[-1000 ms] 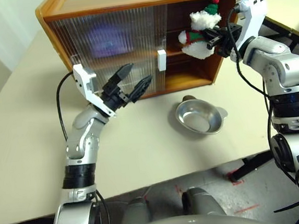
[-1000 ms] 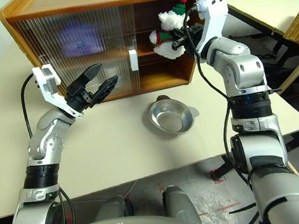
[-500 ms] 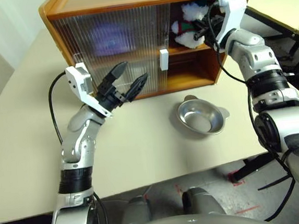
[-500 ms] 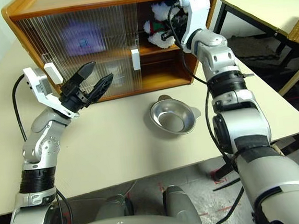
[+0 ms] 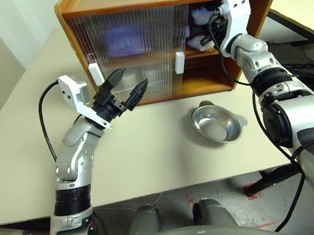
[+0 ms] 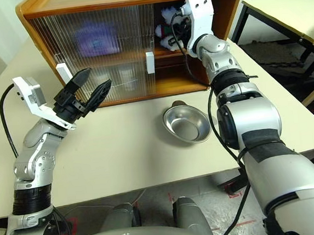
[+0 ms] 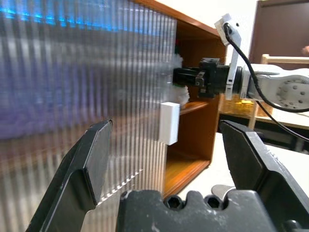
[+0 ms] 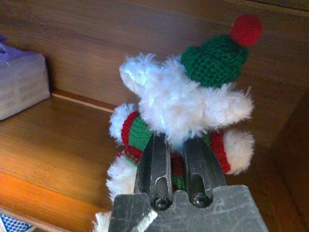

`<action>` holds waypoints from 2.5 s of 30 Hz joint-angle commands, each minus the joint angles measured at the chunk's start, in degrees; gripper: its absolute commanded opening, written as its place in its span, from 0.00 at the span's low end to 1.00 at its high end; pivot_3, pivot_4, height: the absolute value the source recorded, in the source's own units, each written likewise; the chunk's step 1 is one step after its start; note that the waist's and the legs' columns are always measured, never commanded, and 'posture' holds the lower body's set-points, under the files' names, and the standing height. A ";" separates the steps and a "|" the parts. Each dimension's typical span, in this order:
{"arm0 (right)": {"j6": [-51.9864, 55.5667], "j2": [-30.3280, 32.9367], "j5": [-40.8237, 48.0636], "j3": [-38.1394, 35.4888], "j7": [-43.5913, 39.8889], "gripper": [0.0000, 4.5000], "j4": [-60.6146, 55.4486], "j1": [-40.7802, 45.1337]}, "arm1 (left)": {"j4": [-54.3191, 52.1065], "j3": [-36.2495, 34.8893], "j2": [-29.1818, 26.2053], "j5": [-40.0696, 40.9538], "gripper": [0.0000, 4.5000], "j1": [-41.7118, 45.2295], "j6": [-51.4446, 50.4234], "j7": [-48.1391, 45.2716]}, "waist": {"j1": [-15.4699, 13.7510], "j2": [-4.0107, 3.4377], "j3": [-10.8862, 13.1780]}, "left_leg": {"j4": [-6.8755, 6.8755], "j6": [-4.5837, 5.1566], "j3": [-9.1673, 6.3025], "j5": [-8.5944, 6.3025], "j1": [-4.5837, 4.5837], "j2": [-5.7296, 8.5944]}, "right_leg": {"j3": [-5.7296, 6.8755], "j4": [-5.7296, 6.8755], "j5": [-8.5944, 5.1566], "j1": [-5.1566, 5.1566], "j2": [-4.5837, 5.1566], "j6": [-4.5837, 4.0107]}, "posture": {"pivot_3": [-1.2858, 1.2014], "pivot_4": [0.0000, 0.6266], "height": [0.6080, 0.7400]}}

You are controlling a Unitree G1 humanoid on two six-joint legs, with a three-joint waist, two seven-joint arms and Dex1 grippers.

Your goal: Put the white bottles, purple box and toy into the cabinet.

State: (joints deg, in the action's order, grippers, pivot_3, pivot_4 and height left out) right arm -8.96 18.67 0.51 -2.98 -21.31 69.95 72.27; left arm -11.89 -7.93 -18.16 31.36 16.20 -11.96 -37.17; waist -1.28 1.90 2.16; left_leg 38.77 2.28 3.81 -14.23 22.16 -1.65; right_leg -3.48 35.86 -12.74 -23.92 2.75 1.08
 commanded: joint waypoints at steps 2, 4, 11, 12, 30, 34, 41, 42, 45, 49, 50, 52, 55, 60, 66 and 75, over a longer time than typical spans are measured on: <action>-0.71 -0.21 -2.14 0.57 1.04 0.24 2.05 0.62 | -1.45 0.14 -0.33 0.25 1.00 -0.78 -0.75 0.52 | -0.29 0.00 0.00 | 0.00 -0.01 0.00 0.00 0.01 0.00 | 0.00 0.00 0.00 0.00 0.01 0.00 | 0.61 0.00 1.00; -1.46 0.08 -2.93 0.79 1.20 0.41 1.79 0.75 | -1.34 0.30 -0.18 0.22 1.00 -0.79 -0.70 0.47 | -0.45 0.00 0.00 | 0.00 -0.01 0.01 -0.01 0.01 0.00 | 0.00 -0.01 0.00 0.00 0.01 0.00 | 0.60 0.00 1.00; -3.20 1.84 -4.00 0.40 1.77 0.99 -0.36 0.99 | 0.49 1.46 0.78 -0.02 1.00 0.82 -0.21 -0.25 | -1.20 0.00 0.00 | -0.05 -0.02 0.05 -0.01 0.13 0.00 | 0.00 -0.01 -0.01 -0.19 0.01 -0.03 | 0.59 0.00 1.00; -3.16 2.20 -3.88 0.26 1.62 1.00 -1.11 0.78 | 0.87 1.64 0.93 0.01 1.00 1.12 -0.16 -0.50 | -1.24 0.00 0.00 | -0.07 -0.02 0.07 -0.01 0.14 0.00 | -0.01 -0.01 -0.01 -0.21 0.01 -0.04 | 0.59 0.00 1.00; 24.31 3.03 6.06 -1.02 -3.73 1.00 -62.23 -31.19 | 9.23 3.83 2.64 -0.25 1.00 6.88 1.04 -5.79 | 1.73 -0.05 -0.03 | -0.27 -0.02 0.08 -0.01 0.17 0.02 | -0.04 0.01 0.00 -0.29 0.04 -0.01 | 0.52 0.00 1.00; 31.03 1.71 13.99 -4.83 -4.08 1.00 -74.36 -38.46 | 10.22 4.01 2.56 -0.23 1.00 7.76 0.98 -6.80 | 2.51 -0.04 -0.03 | -0.19 -0.01 0.07 -0.01 0.14 0.00 | -0.03 0.01 -0.01 -0.25 0.00 0.00 | 0.51 0.00 1.00; 44.92 -0.62 33.41 -17.40 -1.39 1.00 -85.98 -47.16 | 11.12 4.34 2.73 -0.13 1.00 8.09 0.95 -7.99 | 3.57 -0.03 -0.03 | 0.08 0.00 0.07 0.00 0.05 -0.01 | -0.02 -0.02 -0.10 -0.01 0.00 0.20 | 0.50 0.00 1.00; 47.92 -0.86 38.01 -19.95 -0.77 1.00 -86.59 -48.08 | 11.29 4.44 2.81 -0.13 1.00 8.19 0.94 -8.15 | 3.63 -0.03 -0.03 | 0.10 0.00 0.07 0.00 0.03 -0.01 | -0.03 -0.03 -0.11 0.03 0.00 0.21 | 0.50 0.00 1.00; 54.16 -0.69 47.86 -24.75 0.32 1.00 -87.39 -50.99 | 11.65 4.56 2.94 -0.19 1.00 8.46 0.94 -8.43 | 3.87 -0.03 -0.03 | 0.12 -0.01 0.09 -0.01 -0.01 -0.01 | -0.03 -0.04 -0.08 0.06 0.00 0.23 | 0.50 0.00 1.00; 62.85 -1.94 63.19 -30.62 5.88 1.00 -86.04 -56.90 | 11.89 4.44 2.88 -0.18 1.00 8.75 0.79 -8.72 | 4.04 -0.05 -0.03 | 0.09 -0.01 0.05 -0.01 -0.05 -0.05 | 0.00 -0.04 -0.11 0.12 -0.03 0.18 | 0.50 0.00 1.00; 63.89 -2.04 65.33 -31.03 6.97 1.00 -85.81 -58.34 | 11.86 4.41 2.84 -0.17 1.00 8.72 0.77 -8.75 | 4.14 -0.05 -0.03 | 0.09 -0.01 0.05 -0.01 -0.05 -0.06 | 0.00 -0.04 -0.11 0.12 -0.04 0.17 | 0.50 0.00 1.00; 65.29 -2.20 69.02 -31.75 9.00 1.00 -84.46 -60.53 | 11.85 4.35 2.77 -0.18 1.00 8.68 0.75 -8.80 | 4.62 -0.05 -0.03 | 0.09 -0.01 0.05 -0.01 -0.04 -0.05 | -0.01 -0.05 -0.12 0.12 -0.03 0.18 | 0.50 0.00 1.00; 65.71 -1.75 72.01 -32.19 10.45 1.00 -81.81 -63.32 | 11.45 4.21 2.66 -0.16 1.00 8.40 0.59 -8.67 | 5.11 -0.06 -0.02 | 0.09 -0.01 0.07 -0.01 -0.05 -0.02 | -0.06 -0.12 -0.12 0.18 -0.02 0.22 | 0.50 0.00 1.00; 67.93 -0.26 78.22 -32.89 11.29 1.00 -75.08 -66.94 | 10.59 3.87 2.37 -0.12 1.00 7.70 0.40 -8.25 | 5.10 -0.06 -0.02 | 0.09 -0.01 0.05 -0.01 -0.12 -0.04 | -0.05 -0.16 -0.16 0.30 -0.03 0.17 | 0.51 0.00 1.00; 69.95 0.58 81.71 -31.07 9.81 1.00 -70.12 -69.79 | 9.90 3.59 1.89 0.08 1.00 7.41 0.27 -7.83 | 5.01 -0.06 -0.02 | 0.09 -0.01 0.04 -0.01 -0.10 -0.04 | -0.05 -0.20 -0.19 0.33 -0.03 0.14 | 0.52 0.00 1.00; 69.53 -1.24 81.93 -28.82 11.77 1.00 -67.29 -68.03 | 8.85 3.09 1.14 0.20 1.00 7.00 -0.14 -7.23 | 4.91 -0.06 -0.02 | 0.08 -0.03 0.02 -0.02 -0.06 -0.04 | -0.05 -0.31 -0.19 0.36 -0.03 0.13 | 0.53 0.00 1.00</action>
State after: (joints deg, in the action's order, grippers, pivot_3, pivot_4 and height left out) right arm 60.66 17.82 81.94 -32.48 -10.46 2.22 3.65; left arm -1.81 -4.60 -16.59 31.38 23.91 -11.53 -44.56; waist 3.63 1.83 2.14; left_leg 38.85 2.26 3.83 -14.25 22.11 -1.68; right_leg -3.53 35.55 -12.94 -23.56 2.72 1.21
